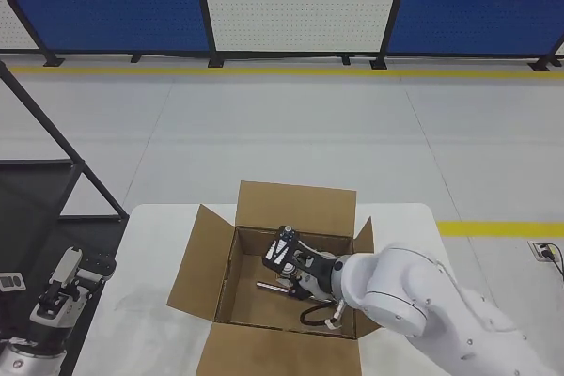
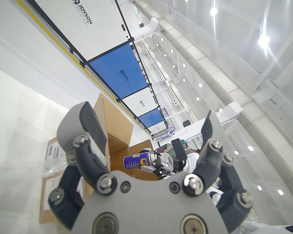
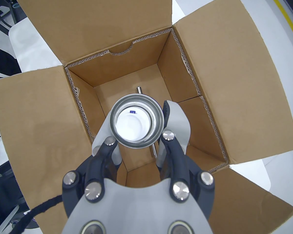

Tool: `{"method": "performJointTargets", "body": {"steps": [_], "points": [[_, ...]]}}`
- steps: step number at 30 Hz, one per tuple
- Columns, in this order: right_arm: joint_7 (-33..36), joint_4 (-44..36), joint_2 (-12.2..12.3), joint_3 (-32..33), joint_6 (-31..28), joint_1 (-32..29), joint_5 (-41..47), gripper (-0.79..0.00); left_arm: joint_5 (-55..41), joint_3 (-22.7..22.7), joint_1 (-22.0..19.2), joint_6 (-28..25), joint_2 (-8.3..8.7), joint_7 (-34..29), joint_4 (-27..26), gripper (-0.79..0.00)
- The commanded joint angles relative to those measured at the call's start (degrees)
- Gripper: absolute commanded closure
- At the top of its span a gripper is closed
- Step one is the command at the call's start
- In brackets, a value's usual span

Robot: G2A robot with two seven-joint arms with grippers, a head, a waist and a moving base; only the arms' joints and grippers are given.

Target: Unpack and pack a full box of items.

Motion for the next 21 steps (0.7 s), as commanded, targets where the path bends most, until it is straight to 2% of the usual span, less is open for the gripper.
{"method": "performJointTargets", "body": {"steps": [1,5,12,16,21], "points": [[-0.34,0.16,-0.01,0.02,0.17,-0.22,0.05,0.0,0.0,0.0,0.0,0.0,0.0,0.0,0.0,-0.785],[-3.16,5.09,-1.76,-3.15,4.84,0.5,-1.68,0.0,0.0,0.0,0.0,0.0,0.0,0.0,0.0,-0.785],[-5.62,19.16,-9.36,-14.16,6.47,8.21,1.33,0.0,0.0,0.0,0.0,0.0,0.0,0.0,0.0,-0.785],[-5.91,26.01,-13.19,-17.34,7.23,11.07,3.07,0.0,0.0,0.0,0.0,0.0,0.0,0.0,0.0,-0.785],[-7.1,33.27,-16.76,-19.35,9.26,12.5,3.44,0.0,0.0,0.0,0.0,0.0,0.0,0.0,0.0,-0.785]]}}
